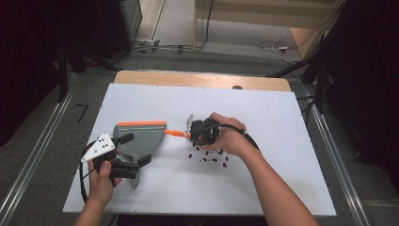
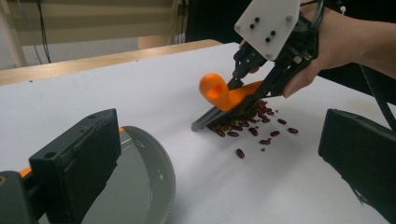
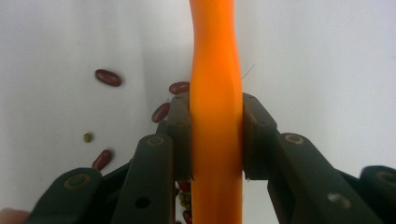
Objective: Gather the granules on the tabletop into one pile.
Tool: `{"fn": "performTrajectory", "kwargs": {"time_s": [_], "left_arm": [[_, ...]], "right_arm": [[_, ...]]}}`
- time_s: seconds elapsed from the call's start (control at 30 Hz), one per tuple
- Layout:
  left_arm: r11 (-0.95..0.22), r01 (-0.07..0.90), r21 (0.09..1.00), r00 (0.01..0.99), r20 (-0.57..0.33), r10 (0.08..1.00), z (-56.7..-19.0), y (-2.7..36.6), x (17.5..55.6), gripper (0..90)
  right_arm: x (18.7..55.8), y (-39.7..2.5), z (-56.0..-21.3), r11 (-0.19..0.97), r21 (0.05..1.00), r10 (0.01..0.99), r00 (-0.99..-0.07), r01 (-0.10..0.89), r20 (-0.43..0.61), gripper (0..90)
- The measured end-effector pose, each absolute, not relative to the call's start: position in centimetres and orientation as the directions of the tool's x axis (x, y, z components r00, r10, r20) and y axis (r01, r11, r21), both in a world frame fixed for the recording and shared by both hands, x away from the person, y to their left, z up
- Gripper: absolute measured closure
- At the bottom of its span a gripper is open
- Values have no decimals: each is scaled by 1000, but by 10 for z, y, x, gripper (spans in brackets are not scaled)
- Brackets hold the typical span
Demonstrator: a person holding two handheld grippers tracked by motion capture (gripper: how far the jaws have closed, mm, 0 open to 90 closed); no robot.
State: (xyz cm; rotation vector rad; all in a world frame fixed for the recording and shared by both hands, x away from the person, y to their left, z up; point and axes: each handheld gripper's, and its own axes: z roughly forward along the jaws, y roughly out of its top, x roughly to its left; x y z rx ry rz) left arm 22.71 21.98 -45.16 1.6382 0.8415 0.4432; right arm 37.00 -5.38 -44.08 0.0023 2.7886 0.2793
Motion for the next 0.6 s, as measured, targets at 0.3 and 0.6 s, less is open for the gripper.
{"fn": "performTrajectory", "kwargs": {"time_s": [0.3, 0.6], "left_arm": [[-61, 284, 957, 667, -151, 730, -451, 220, 227, 0], [-53, 286, 957, 663, -157, 732, -451, 223, 228, 0]], "right_arm": [[362, -58, -434, 980, 190, 16, -918, -65, -396, 688], [364, -67, -401, 940, 337, 181, -914, 52, -363, 688]]}}
